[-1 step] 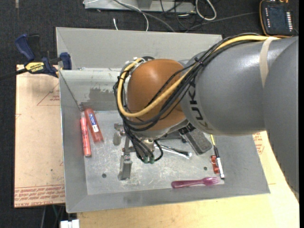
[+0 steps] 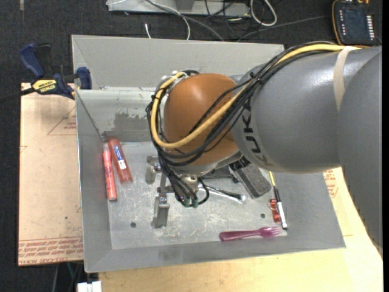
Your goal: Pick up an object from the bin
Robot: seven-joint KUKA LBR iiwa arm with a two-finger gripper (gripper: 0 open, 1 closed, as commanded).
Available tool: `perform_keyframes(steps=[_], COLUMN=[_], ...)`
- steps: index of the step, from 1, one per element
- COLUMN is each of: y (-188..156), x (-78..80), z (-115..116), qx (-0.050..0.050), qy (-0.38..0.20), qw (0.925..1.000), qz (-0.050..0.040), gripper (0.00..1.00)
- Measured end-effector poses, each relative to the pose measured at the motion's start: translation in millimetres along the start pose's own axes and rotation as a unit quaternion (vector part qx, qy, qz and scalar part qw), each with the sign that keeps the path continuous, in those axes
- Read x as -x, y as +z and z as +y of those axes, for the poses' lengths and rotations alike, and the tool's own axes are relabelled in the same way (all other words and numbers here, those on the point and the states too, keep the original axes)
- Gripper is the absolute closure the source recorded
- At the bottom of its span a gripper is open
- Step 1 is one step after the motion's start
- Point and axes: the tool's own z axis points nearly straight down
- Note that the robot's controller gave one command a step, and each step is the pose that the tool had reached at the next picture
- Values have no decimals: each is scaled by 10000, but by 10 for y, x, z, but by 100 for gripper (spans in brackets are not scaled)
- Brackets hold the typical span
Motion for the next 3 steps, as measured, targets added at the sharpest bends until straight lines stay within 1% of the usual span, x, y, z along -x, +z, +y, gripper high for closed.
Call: perform_keyframes(steps=[1,2,3], y=[897,594,980], x=[471,848,687], z=[-946,-1045,-1916], qx=[4,29,-7], qy=[-790,205,-954], qw=[9969,9998,9954], qz=[-16,-31,15], gripper=[0,0,0])
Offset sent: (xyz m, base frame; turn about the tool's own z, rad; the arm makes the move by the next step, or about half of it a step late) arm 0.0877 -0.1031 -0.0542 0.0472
